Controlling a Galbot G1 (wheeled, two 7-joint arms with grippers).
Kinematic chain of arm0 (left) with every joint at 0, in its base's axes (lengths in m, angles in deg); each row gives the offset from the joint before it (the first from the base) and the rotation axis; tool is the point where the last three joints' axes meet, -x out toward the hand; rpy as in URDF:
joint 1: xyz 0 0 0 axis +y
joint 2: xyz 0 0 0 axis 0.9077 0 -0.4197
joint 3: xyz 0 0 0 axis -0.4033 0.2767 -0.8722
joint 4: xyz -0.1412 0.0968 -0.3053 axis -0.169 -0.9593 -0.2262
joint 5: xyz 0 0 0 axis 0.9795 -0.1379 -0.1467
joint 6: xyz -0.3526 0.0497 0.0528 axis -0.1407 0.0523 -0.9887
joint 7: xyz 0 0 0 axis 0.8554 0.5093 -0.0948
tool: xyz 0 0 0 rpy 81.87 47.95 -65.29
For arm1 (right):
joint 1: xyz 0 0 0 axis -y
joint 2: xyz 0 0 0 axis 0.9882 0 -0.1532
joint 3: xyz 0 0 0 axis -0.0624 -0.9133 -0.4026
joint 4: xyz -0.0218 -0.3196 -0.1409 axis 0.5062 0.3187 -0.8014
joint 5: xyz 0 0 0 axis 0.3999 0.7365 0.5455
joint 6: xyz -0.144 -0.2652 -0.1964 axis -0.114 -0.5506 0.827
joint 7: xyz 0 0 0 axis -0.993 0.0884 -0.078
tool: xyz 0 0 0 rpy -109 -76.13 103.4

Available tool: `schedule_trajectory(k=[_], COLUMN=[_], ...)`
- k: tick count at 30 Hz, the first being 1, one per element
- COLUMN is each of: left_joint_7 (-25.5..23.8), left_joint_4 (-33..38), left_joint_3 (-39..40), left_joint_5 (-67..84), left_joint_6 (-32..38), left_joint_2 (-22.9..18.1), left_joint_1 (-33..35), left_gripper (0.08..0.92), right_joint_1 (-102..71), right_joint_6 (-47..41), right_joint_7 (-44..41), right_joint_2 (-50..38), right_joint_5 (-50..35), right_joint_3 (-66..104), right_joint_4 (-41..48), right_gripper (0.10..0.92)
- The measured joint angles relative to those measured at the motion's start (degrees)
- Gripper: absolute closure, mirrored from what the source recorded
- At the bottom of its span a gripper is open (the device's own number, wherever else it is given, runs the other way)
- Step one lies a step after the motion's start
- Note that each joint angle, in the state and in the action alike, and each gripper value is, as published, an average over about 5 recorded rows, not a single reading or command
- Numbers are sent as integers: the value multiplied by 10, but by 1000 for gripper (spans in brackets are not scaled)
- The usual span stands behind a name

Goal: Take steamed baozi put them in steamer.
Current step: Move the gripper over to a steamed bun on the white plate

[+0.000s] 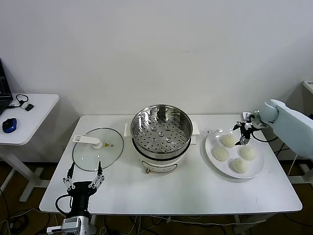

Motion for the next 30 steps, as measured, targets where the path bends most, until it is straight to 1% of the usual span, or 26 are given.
schedule_trajectory(k=[14, 30], left_joint_7=[-8, -9], left_joint_4=[-6, -13], left_joint_3=[-2, -7], left_joint_5=[10, 12], left_joint_6=[-1, 2], left_joint_2=[5, 6], left_joint_1=[-7, -11], left_gripper=[177, 177], right_joint_1=[6, -7], right_joint_6=[34, 52], right_joint_7=[-27, -35], right_joint_2=[66, 96], right_joint_5=[14, 41], right_joint_3=[-14, -9], right_joint_4=[90, 142], right_gripper=[203, 203])
